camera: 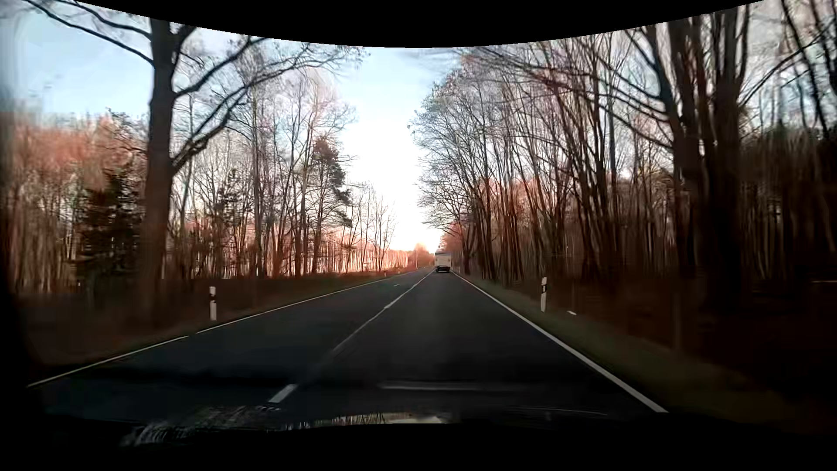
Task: Follow the waypoints while adhering to traffic rules and regulations
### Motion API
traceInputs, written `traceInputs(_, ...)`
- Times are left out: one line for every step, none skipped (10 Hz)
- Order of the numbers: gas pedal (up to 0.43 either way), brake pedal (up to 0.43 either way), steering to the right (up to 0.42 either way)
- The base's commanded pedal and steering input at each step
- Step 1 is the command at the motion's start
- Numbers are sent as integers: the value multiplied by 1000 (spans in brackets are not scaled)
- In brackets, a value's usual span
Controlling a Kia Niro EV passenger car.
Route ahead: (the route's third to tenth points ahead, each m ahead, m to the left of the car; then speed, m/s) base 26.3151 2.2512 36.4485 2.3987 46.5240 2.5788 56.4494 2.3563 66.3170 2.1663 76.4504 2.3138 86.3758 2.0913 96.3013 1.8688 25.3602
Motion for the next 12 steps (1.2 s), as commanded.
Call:
traceInputs(189, 0, -1)
traceInputs(189, 0, -2)
traceInputs(189, 0, -2)
traceInputs(189, 0, -2)
traceInputs(189, 0, -2)
traceInputs(189, 0, -2)
traceInputs(189, 0, -2)
traceInputs(189, 0, -2)
traceInputs(177, 0, -1)
traceInputs(177, 0, -2)
traceInputs(177, 0, -1)
traceInputs(177, 0, -1)
